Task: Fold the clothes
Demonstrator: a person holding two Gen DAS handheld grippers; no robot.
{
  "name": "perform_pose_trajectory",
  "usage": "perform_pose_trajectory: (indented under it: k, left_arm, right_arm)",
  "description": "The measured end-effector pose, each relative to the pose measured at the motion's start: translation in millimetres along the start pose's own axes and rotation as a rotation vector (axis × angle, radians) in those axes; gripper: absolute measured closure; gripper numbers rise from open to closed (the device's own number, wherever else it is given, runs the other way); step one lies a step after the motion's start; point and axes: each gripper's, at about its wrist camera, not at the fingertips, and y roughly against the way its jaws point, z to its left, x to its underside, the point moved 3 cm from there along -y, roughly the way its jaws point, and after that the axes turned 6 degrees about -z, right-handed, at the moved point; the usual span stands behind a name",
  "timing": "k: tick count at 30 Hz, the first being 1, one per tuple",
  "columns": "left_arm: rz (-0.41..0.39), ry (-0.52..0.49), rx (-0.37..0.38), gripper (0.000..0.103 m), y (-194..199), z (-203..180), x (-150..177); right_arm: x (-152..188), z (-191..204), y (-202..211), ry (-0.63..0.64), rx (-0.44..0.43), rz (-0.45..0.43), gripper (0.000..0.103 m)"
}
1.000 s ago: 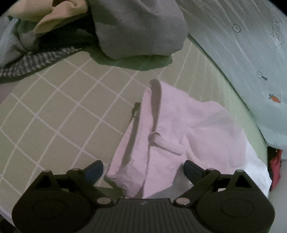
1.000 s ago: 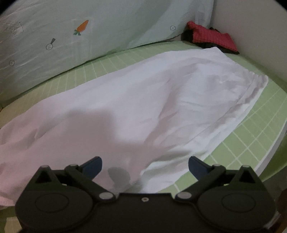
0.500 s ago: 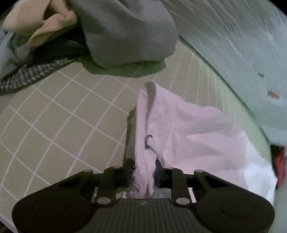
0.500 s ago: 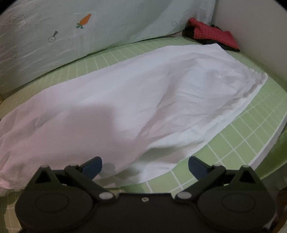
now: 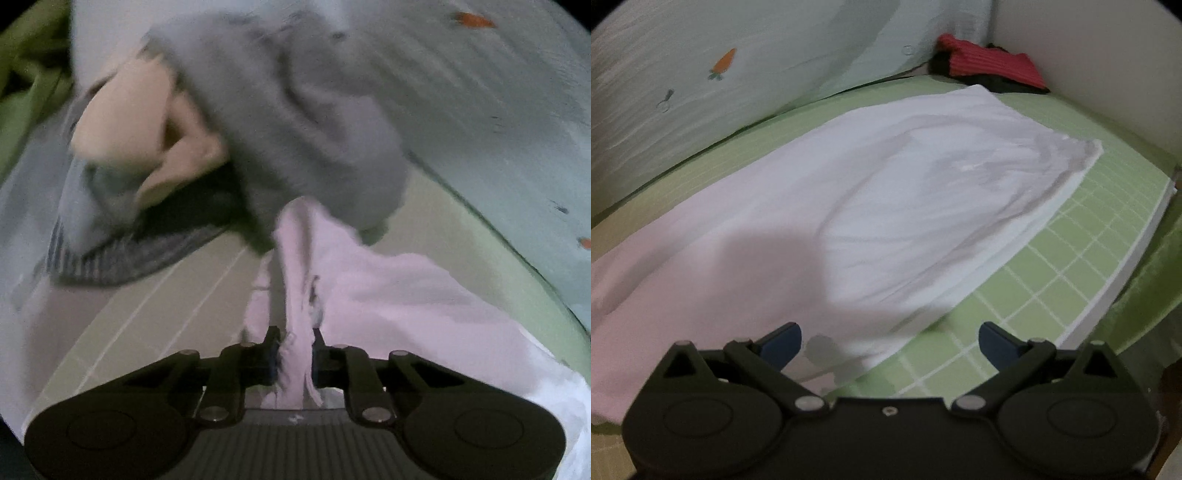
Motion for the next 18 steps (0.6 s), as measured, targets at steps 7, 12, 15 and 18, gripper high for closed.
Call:
perform_pose_trajectory:
  k: [7,12,15,18]
  left_arm:
    - [-0.116,-0.092,0.090,0.088,32.9,-96.0,3.1]
    - [-0.137,-0.236,0.145,0.088,41.3,-199.5,37.9]
    - [-0.080,-0.288,0.168,0.088,25.2,-258.0,79.4]
    - [0.020,-0.330,0.174,0.082,-4.8,-309.0,130.6]
  right_arm:
    - [-14.0,-36.1,-18.3,0.000,0.000,0.015,0.000]
    - [-39.8,-77.9,-32.0,0.050,-0.017,0.019,0.000]
    - [-58.9,-106.6,-40.5,0.083,-0.018,0.006,0.000]
    - [-78.6,-137.8,-49.1,0.096,-0.025,-0.010,0.000]
